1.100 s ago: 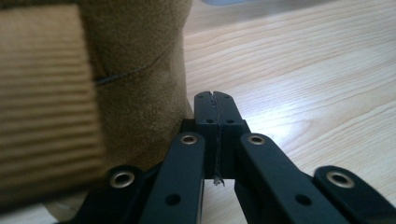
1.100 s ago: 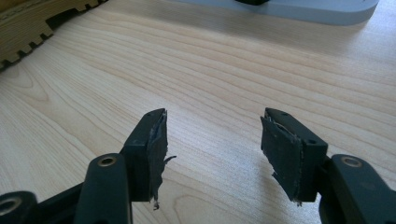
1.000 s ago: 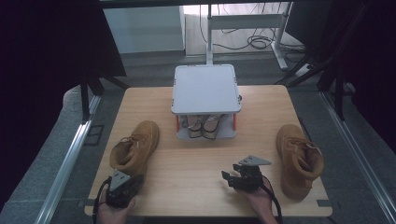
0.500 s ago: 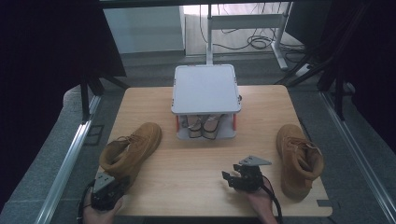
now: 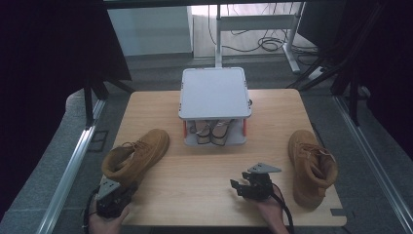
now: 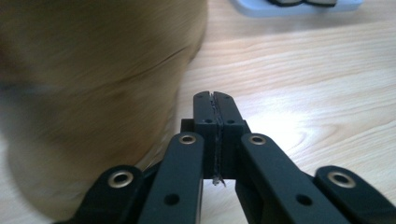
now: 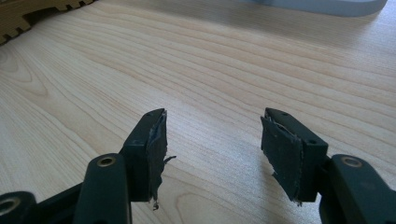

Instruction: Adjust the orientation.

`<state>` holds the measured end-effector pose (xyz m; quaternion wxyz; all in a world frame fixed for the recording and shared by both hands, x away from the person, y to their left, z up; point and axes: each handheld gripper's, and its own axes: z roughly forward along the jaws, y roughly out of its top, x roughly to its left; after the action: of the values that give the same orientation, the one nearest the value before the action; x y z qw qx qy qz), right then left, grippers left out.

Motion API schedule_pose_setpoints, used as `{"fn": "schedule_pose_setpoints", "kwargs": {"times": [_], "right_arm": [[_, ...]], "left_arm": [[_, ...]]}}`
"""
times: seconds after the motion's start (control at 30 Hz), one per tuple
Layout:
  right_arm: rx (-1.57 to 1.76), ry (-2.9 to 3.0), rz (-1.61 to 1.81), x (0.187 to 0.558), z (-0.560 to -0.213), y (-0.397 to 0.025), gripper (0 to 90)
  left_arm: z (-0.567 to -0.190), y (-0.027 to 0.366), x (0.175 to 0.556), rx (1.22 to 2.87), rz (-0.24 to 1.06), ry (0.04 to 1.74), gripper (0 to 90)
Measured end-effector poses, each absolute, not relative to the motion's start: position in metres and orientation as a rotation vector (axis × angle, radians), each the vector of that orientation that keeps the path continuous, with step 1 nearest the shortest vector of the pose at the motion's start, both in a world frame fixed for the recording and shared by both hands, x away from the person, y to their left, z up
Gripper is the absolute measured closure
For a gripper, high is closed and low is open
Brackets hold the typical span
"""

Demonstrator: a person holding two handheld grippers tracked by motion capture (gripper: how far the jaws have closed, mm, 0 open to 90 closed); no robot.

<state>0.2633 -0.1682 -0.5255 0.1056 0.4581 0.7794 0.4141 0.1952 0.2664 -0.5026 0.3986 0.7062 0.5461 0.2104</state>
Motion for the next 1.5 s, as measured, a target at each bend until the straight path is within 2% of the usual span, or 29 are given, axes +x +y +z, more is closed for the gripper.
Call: {"fn": "schedule_pose_setpoints", "kwargs": {"times": [0.2,0.33,0.43,0.5,0.87,0.97,1.07,1.23,1.27,1.4,1.43,1.5], "right_arm": [[1.349,2.296,1.218,0.262,-0.524,-0.169,40.9],[1.353,2.295,1.225,0.262,-0.524,-0.171,40.9],[1.356,2.296,1.233,0.262,-0.523,-0.172,40.8],[1.355,2.295,1.232,0.262,-0.523,-0.173,40.7],[1.323,2.258,1.192,0.253,-0.517,-0.184,37.7],[1.321,2.268,1.200,0.249,-0.516,-0.187,42.2],[1.311,2.276,1.195,0.247,-0.516,-0.188,46.3],[1.260,2.246,1.164,0.241,-0.514,-0.190,59.1],[1.260,2.246,1.164,0.241,-0.514,-0.190,59.1],[1.238,2.216,1.122,0.235,-0.510,-0.197,73.6],[1.238,2.216,1.122,0.235,-0.510,-0.197,73.6],[1.237,2.196,1.114,0.232,-0.508,-0.201,80.8]], "left_arm": [[-0.500,0.244,0.204,1.828,0.526,1.324,85.6],[-0.499,0.228,0.215,1.846,0.498,1.282,78.8],[-0.497,0.209,0.223,1.922,0.505,1.231,62.5],[-0.497,0.204,0.225,1.926,0.505,1.219,56.4],[-0.497,0.164,0.252,1.959,0.342,1.143,35.6],[-0.502,0.160,0.252,1.967,0.317,1.137,32.2],[-0.504,0.160,0.251,1.972,0.296,1.136,32.3],[-0.506,0.162,0.253,1.965,0.264,1.141,32.8],[-0.506,0.162,0.253,1.965,0.264,1.141,32.7],[-0.507,0.164,0.255,1.972,0.248,1.147,32.8],[-0.507,0.164,0.255,1.972,0.248,1.147,33.2],[-0.508,0.165,0.256,1.965,0.254,1.149,33.1]]}}
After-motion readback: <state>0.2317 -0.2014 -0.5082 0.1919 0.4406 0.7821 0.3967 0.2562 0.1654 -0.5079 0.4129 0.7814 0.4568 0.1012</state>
